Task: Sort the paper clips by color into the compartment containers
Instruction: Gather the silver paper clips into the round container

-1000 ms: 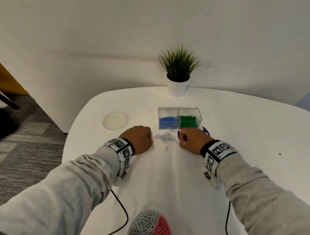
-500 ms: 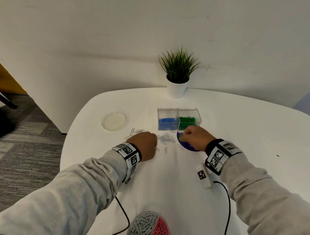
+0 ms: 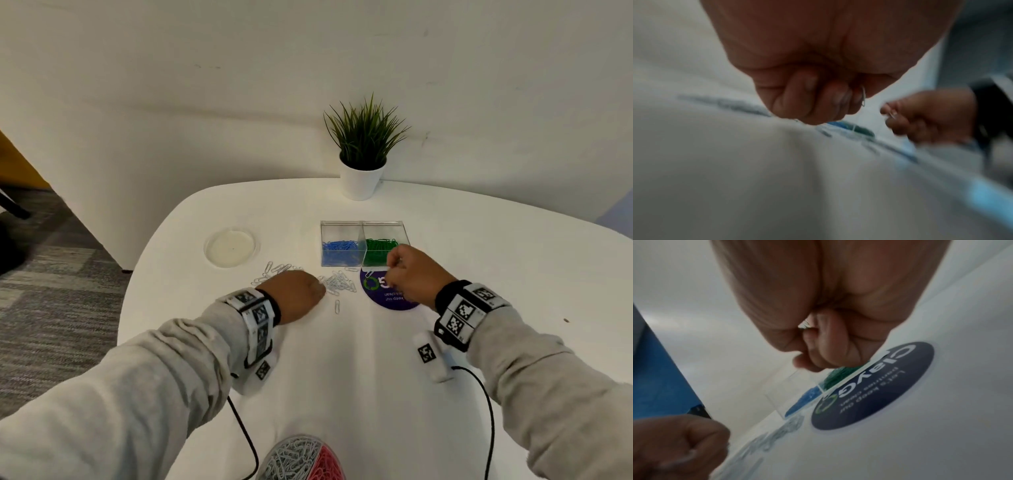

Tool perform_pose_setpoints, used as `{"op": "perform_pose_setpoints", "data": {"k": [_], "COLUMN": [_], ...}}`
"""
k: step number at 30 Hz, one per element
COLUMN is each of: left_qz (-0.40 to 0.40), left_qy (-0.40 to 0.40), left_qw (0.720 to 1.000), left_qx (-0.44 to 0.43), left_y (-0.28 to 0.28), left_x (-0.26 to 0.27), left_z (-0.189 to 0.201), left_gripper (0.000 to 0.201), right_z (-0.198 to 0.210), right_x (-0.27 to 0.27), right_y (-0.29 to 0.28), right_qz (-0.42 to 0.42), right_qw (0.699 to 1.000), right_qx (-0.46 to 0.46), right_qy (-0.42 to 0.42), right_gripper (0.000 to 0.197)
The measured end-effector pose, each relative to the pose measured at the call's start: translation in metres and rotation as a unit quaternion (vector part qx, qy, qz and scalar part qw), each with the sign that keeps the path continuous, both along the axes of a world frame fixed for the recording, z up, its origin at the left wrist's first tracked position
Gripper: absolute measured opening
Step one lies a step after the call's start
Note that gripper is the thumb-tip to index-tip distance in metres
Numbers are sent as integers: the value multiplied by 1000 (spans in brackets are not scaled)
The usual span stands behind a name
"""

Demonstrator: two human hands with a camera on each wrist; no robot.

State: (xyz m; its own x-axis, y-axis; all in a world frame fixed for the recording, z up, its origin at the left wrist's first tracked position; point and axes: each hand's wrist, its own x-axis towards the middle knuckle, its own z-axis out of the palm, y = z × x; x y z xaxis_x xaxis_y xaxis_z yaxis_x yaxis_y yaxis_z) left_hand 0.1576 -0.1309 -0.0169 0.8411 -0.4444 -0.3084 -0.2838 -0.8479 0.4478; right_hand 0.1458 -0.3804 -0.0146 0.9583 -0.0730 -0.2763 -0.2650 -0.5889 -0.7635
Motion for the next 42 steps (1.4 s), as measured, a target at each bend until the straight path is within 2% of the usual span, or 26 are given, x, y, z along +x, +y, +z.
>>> {"op": "perform_pose_setpoints", "data": {"k": [1,2,4,6,9,11,13,16,18,21,25,29,33,37,39,42], "left_qz": [62,121,157,124,68,-9,-113,-200,-211,-197,-187,-172,-269,-266,-265,-276], "left_qy": [58,113,165,164,152,76,-29,-107,-144,-162,-113,-52,-34,-60,-81,-112], "left_qw": [994,976,955,962,968,991,993,968,958,956,957,975,961,962,961,953], "left_qx": [-72,-140,-191,-178,-187,-111,5,104,131,143,193,131,46,-29,-24,52], "left_y": [0,0,-2,-4,-7,-9,-12,-15,-15,-10,12,51,70,65,60,55], "left_x": [4,6,9,9,8,6,4,0,0,-3,-17,-38,-91,-142,-159,-179], "left_z": [1,2,4,5,2,0,-4,-9,-8,-6,-4,21,46,50,46,39], "left_gripper": [34,34,36,33,7,16,21,35,31,22,20,14,5,19,23,36], "right_z": [-1,-1,-3,-6,-11,-14,-17,-20,-20,-21,-29,-27,-23,-1,13,40], "right_x": [2,3,2,1,3,3,-1,-12,-21,-37,-61,-72,-75,-93,-107,-132], "right_y": [-3,-3,0,3,6,7,10,13,11,9,10,9,13,33,48,73], "right_qz": [0,18,89,156,210,211,206,191,185,183,179,138,160,181,192,215], "right_qw": [1000,999,984,952,906,896,894,897,900,914,934,951,936,929,938,951], "right_qx": [-6,-42,-152,-261,-364,-386,-393,-396,-393,-361,-308,-274,-313,-323,-286,-221], "right_qy": [-1,-6,-24,-36,-44,-56,-59,-45,-28,-2,-8,-32,-28,23,26,-7], "right_gripper": [16,16,16,18,26,13,7,7,11,13,10,15,9,13,11,9]}}
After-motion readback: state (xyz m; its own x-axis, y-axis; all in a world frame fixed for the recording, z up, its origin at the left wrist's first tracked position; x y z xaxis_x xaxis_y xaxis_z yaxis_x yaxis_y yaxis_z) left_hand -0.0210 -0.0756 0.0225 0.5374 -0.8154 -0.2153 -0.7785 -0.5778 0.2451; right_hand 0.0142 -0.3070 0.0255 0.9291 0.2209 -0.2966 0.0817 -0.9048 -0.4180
